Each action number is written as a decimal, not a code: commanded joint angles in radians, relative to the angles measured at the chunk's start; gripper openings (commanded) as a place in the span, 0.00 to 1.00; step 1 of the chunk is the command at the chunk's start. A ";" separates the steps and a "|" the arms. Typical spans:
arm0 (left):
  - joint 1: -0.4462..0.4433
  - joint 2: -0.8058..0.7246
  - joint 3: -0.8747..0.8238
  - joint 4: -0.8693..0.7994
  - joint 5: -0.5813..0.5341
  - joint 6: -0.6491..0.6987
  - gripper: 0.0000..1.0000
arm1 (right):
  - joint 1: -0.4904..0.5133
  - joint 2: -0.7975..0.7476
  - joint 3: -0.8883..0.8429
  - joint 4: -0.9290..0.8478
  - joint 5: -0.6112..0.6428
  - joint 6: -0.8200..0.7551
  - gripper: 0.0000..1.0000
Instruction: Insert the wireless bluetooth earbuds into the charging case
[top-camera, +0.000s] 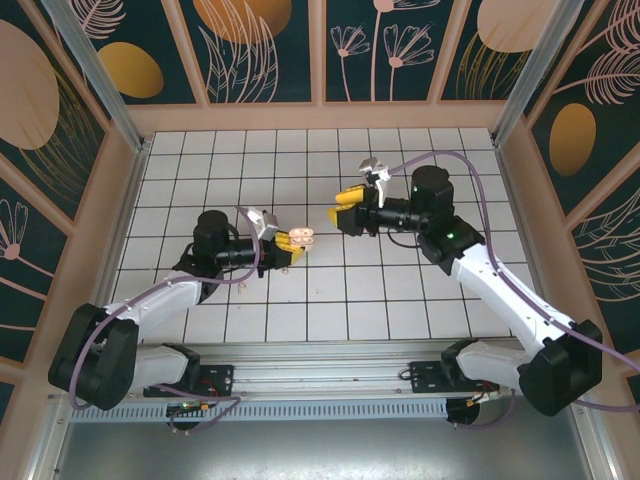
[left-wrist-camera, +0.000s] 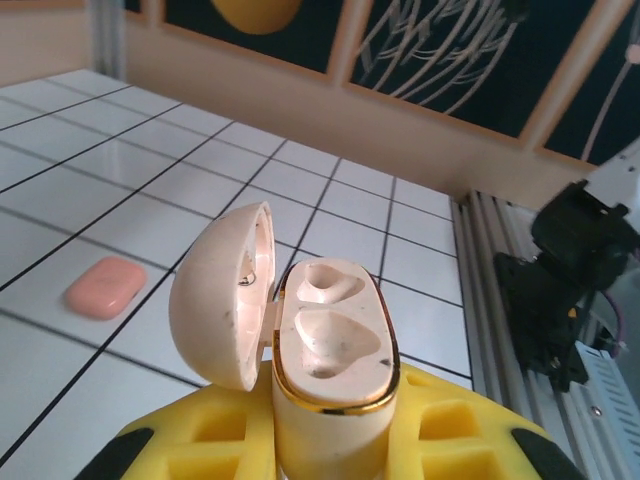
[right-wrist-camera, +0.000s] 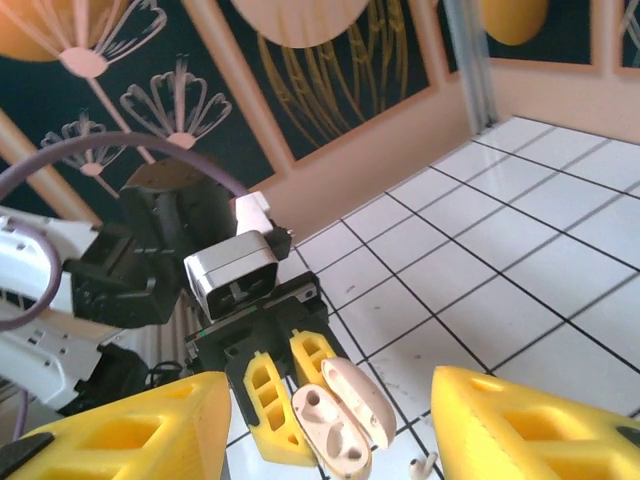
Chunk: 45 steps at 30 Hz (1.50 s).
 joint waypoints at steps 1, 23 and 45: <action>0.038 -0.012 -0.037 0.159 -0.029 -0.102 0.16 | 0.035 0.017 0.061 -0.095 0.098 0.049 0.56; 0.263 0.049 -0.194 0.365 -0.210 -0.358 0.15 | 0.292 0.393 0.378 -0.580 0.409 0.115 0.55; 0.373 0.082 -0.178 0.263 -0.399 -0.463 0.14 | 0.451 0.869 0.639 -0.632 0.501 0.229 0.51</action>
